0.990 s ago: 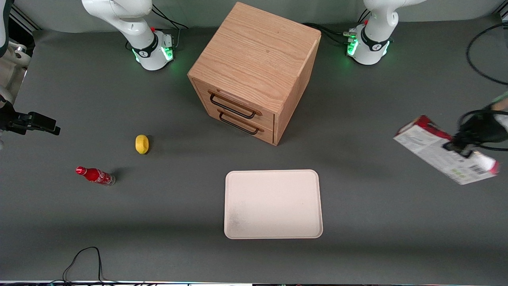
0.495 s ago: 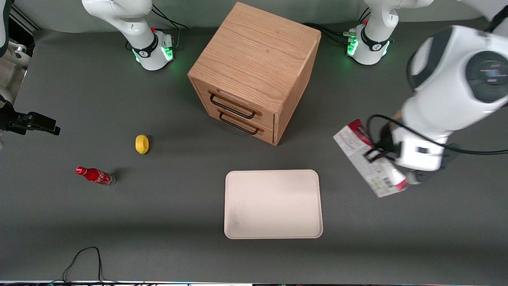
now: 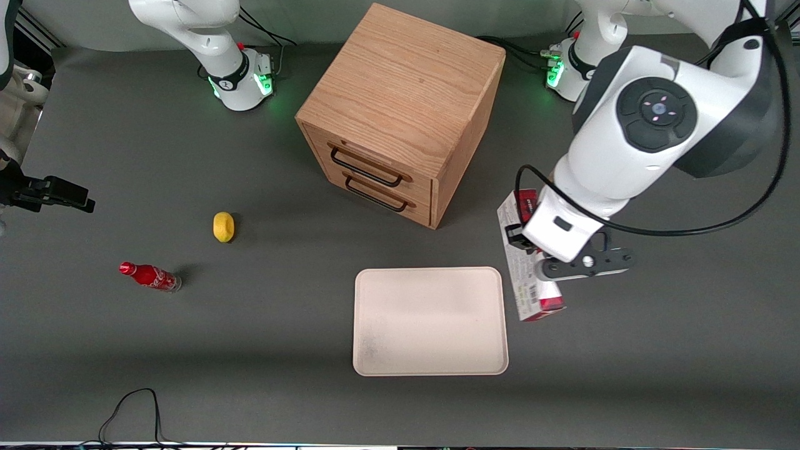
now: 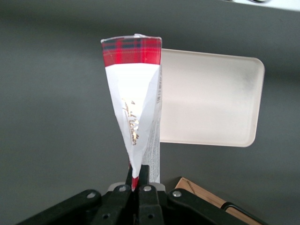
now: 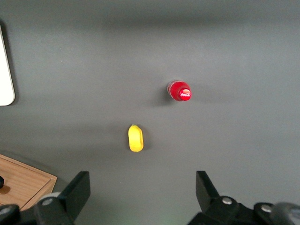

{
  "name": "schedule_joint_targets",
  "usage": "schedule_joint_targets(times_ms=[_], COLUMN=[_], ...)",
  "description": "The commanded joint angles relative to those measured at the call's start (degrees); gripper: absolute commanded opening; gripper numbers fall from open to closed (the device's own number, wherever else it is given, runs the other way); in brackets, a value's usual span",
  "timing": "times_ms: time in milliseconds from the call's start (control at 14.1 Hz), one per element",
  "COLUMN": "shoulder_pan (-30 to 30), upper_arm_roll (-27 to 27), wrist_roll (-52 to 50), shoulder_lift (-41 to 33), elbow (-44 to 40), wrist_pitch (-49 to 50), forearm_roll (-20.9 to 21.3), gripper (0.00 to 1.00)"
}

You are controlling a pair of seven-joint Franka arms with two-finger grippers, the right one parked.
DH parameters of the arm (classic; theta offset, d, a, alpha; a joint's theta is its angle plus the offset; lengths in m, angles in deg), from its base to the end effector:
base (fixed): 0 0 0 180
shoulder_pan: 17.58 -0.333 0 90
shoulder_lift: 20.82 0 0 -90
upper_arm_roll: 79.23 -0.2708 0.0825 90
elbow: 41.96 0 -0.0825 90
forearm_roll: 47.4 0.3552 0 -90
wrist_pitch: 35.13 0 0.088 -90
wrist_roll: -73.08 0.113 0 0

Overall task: Place red cookie box on tray
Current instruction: 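Carry the held cookie box over the white tray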

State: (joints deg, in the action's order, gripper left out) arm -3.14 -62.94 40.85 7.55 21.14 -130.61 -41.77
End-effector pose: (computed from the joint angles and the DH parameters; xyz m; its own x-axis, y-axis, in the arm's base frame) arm 0.5867 -0.2848 0.5075 0.9966 0.0615 0.0546 0.0572 -0.9954 0.0763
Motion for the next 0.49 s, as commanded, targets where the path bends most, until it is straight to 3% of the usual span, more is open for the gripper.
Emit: schedule_joint_targets(times_ms=[0, 141, 424], shoulder_pan=[2.1, 2.1, 2.2], upper_arm_roll=[-0.6, -0.7, -0.9], wrist_roll=[5.2, 9.2, 6.7], shoulder_lift=[2.9, 5.2, 12.7], elbow=[-2.6, -2.4, -2.2], wrist_pitch=[-0.3, -1.4, -7.2], forearm_roll=[0.9, 0.9, 1.0], gripper=[0.00, 0.00, 0.00])
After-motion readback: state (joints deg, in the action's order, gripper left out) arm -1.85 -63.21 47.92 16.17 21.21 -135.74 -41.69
